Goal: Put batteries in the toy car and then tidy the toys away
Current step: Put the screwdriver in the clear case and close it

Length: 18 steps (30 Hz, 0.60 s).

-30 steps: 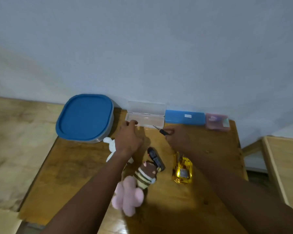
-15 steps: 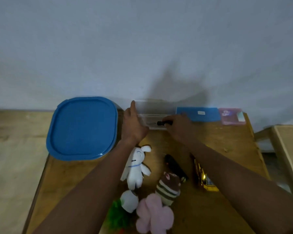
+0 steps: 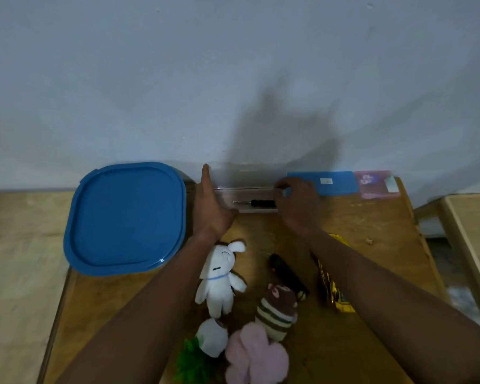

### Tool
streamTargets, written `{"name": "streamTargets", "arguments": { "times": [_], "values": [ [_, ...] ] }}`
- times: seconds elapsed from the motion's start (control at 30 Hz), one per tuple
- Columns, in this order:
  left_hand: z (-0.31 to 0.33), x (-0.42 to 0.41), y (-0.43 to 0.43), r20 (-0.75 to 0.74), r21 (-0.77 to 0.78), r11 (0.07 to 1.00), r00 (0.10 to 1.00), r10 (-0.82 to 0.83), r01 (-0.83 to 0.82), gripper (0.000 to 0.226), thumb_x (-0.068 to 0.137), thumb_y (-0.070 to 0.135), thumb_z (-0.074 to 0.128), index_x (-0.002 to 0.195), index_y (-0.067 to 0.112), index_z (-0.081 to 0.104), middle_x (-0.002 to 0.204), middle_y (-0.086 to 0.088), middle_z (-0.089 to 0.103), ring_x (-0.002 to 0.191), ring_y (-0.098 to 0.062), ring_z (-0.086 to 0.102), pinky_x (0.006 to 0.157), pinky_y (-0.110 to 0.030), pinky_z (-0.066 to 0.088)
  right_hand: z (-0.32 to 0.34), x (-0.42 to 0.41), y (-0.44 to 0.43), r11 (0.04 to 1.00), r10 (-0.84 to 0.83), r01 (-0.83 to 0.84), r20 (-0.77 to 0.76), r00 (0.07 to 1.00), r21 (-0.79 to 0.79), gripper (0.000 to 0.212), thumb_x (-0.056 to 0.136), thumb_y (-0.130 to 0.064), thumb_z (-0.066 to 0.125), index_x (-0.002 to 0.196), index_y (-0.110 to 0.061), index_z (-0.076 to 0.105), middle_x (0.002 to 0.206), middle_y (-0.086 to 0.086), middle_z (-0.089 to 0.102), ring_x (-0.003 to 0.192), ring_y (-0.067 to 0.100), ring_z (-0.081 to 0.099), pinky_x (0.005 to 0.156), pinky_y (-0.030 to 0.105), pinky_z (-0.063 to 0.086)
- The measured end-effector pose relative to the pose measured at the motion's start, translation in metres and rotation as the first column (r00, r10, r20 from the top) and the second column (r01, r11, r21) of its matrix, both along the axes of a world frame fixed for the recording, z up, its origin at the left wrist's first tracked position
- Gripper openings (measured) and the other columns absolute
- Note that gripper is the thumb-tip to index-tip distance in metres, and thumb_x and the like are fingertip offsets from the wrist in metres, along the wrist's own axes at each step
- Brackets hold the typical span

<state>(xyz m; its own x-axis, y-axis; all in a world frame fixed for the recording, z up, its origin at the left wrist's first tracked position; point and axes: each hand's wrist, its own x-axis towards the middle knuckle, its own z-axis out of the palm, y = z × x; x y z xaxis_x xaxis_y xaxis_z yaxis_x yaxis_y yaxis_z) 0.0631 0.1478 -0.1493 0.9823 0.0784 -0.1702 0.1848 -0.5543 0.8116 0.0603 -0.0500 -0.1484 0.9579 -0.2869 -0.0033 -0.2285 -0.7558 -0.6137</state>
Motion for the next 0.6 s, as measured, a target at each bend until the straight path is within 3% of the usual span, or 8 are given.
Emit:
{"name": "streamTargets", "arguments": {
  "times": [0.07,0.17,0.27,0.37,0.47,0.6],
  "values": [
    [0.000,-0.002,0.000,0.017,0.024,1.000,1.000,-0.001,0.001,0.123,0.068,0.012,0.089,0.160,0.027,0.008,0.150,-0.008,0.039,0.133,-0.020,0.041,0.098,-0.024,0.036,0.001,-0.002,-0.003,0.984,-0.143,0.131,0.107,0.984,0.117,0.030,0.084,-0.023,0.067,0.113,-0.022,0.059,0.113,0.002,0.060,0.103,0.021,0.056,0.078,0.031,0.045],
    [0.001,-0.009,0.001,0.043,0.124,0.992,0.999,-0.032,0.026,0.099,0.070,0.018,0.089,0.151,0.027,0.033,0.140,-0.008,0.042,0.121,-0.018,0.047,0.096,-0.025,0.041,-0.004,-0.004,-0.011,0.988,0.021,-0.034,0.085,0.996,0.153,0.055,0.085,-0.022,0.067,0.136,-0.030,0.048,0.132,0.001,0.056,0.120,0.021,0.050,0.096,0.037,0.044],
    [0.002,-0.018,0.001,0.048,0.236,0.971,0.998,-0.039,0.026,0.070,0.075,0.028,0.085,0.137,0.021,0.054,0.136,-0.008,0.044,0.120,-0.025,0.053,0.100,-0.031,0.048,-0.008,-0.010,-0.016,0.978,0.203,-0.201,0.027,0.979,-0.064,0.045,0.082,-0.038,0.063,0.127,-0.034,0.063,0.130,-0.004,0.063,0.118,0.027,0.052,0.096,0.041,0.042],
    [0.001,-0.025,0.001,0.037,0.306,0.952,0.998,-0.042,0.028,0.064,0.079,0.036,0.080,0.136,0.017,0.060,0.139,-0.011,0.045,0.122,-0.030,0.053,0.101,-0.038,0.049,-0.015,-0.024,-0.019,0.916,0.272,-0.268,-0.026,0.962,-0.298,0.042,0.081,-0.058,0.056,0.115,-0.038,0.069,0.130,-0.013,0.064,0.114,0.024,0.052,0.090,0.041,0.039],
    [0.000,-0.028,0.000,0.024,0.322,0.946,0.999,-0.037,0.027,0.065,0.081,0.043,0.076,0.138,0.016,0.060,0.143,-0.012,0.046,0.124,-0.031,0.054,0.099,-0.039,0.051,-0.021,-0.026,-0.023,0.868,0.324,-0.302,-0.011,0.946,-0.395,0.038,0.083,-0.054,0.056,0.113,-0.035,0.070,0.131,-0.010,0.064,0.113,0.028,0.053,0.087,0.042,0.037],
    [-0.001,-0.020,-0.002,-0.001,0.322,0.947,1.000,0.005,-0.004,0.064,0.085,0.045,0.076,0.140,0.016,0.059,0.150,-0.013,0.045,0.133,-0.031,0.049,0.108,-0.043,0.047,-0.021,-0.013,-0.022,0.806,0.374,-0.371,-0.090,0.923,-0.461,0.034,0.089,-0.051,0.050,0.115,-0.036,0.067,0.137,-0.008,0.060,0.115,0.030,0.051,0.088,0.043,0.035]
  ]
}}
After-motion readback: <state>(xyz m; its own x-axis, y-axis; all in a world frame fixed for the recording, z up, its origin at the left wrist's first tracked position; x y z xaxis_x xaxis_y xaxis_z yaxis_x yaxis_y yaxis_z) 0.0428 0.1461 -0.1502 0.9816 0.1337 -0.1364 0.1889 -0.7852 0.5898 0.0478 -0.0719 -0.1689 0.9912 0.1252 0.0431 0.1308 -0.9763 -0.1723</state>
